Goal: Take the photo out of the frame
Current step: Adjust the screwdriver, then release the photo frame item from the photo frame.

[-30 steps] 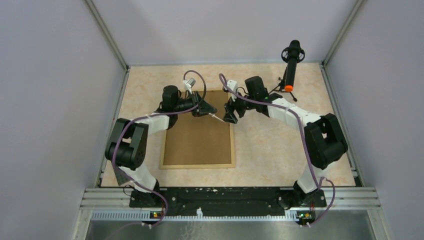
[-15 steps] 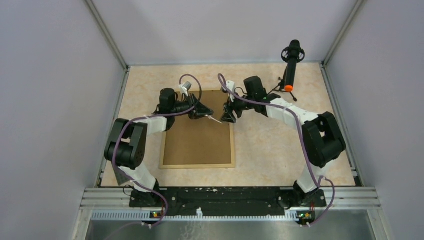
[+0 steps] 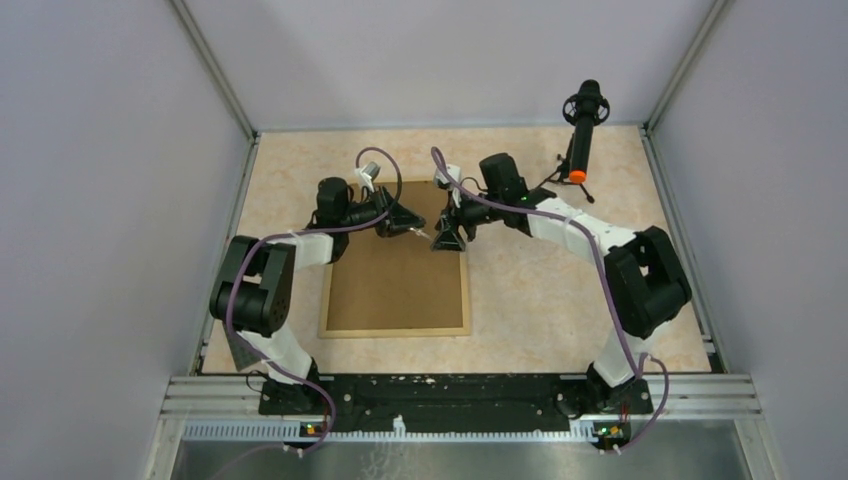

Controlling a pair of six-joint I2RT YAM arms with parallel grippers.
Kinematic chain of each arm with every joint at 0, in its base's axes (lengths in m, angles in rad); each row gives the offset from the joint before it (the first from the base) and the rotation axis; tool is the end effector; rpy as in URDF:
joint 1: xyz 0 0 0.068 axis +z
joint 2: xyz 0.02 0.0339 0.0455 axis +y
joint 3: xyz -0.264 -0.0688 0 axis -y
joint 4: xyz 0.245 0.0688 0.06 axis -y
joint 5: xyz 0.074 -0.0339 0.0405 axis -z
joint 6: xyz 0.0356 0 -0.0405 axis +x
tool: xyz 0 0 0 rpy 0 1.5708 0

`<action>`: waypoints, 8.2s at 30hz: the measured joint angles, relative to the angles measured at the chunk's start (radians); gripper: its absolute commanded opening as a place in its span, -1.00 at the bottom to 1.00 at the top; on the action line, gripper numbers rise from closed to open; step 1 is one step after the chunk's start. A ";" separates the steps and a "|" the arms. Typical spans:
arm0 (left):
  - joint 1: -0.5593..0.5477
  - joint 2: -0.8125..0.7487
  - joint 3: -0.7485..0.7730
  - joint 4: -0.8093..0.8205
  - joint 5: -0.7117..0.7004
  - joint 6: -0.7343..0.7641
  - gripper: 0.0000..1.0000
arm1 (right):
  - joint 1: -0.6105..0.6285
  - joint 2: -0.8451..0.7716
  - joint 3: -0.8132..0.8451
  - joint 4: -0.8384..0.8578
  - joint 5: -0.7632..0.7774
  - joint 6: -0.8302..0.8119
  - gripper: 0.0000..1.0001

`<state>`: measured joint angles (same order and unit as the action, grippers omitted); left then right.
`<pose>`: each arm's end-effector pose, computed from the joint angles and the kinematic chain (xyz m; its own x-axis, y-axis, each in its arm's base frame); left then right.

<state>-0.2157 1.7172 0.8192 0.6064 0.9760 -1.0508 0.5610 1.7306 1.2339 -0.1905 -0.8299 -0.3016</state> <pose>0.3337 -0.1033 0.1934 -0.9161 -0.2971 -0.2693 0.2009 0.2410 -0.9495 0.3093 0.2254 0.2480 -0.2628 -0.4019 -0.8772 -0.9636 0.1557 0.2173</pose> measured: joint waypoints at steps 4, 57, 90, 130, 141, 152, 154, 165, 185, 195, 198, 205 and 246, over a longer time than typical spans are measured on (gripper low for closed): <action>-0.002 0.003 -0.009 0.053 0.003 -0.030 -1.00 | 0.025 0.020 0.040 -0.008 0.001 0.009 -0.17; -0.020 0.094 0.095 -0.193 0.262 0.182 -1.00 | 0.049 0.086 0.109 -0.160 0.055 -0.228 0.25; -0.035 0.306 0.188 -0.265 0.026 0.426 -1.00 | -0.143 0.179 -0.026 -0.150 0.259 -0.301 -0.06; -0.059 0.321 0.205 -0.332 0.041 0.396 -1.00 | -0.085 0.217 0.032 -0.227 0.270 -0.335 -0.15; -0.032 0.320 0.182 -0.317 0.050 0.336 -1.00 | -0.085 0.223 0.044 -0.237 0.272 -0.335 -0.15; -0.050 0.320 0.191 -0.324 0.035 0.347 -1.00 | -0.085 0.231 0.058 -0.248 0.272 -0.335 -0.16; -0.052 0.320 0.192 -0.325 0.032 0.347 -1.00 | -0.085 0.231 0.058 -0.249 0.272 -0.336 -0.16; -0.066 0.321 0.206 -0.330 0.017 0.341 -1.00 | -0.078 0.237 0.071 -0.264 0.280 -0.354 -0.16; -0.070 0.399 0.185 -0.133 0.074 0.179 -1.00 | -0.066 0.244 0.093 -0.300 0.317 -0.354 -0.27; -0.109 0.337 0.211 -0.248 -0.006 0.255 -1.00 | -0.065 0.249 0.113 -0.335 0.344 -0.353 -0.28; -0.127 0.305 0.213 -0.297 -0.055 0.260 -1.00 | -0.065 0.249 0.114 -0.337 0.349 -0.351 -0.28; -0.154 0.270 0.209 -0.323 -0.129 0.198 -1.00 | -0.065 0.249 0.114 -0.336 0.360 -0.350 -0.28; 0.118 -0.208 0.220 -0.722 -0.229 0.459 -1.00 | 0.045 0.175 0.174 -0.470 0.781 0.843 0.19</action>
<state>-0.0978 1.5089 1.0393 -0.1158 0.7467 -0.5915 0.6064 1.9057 1.4082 -0.6601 -0.0486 0.5419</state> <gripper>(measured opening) 0.223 0.618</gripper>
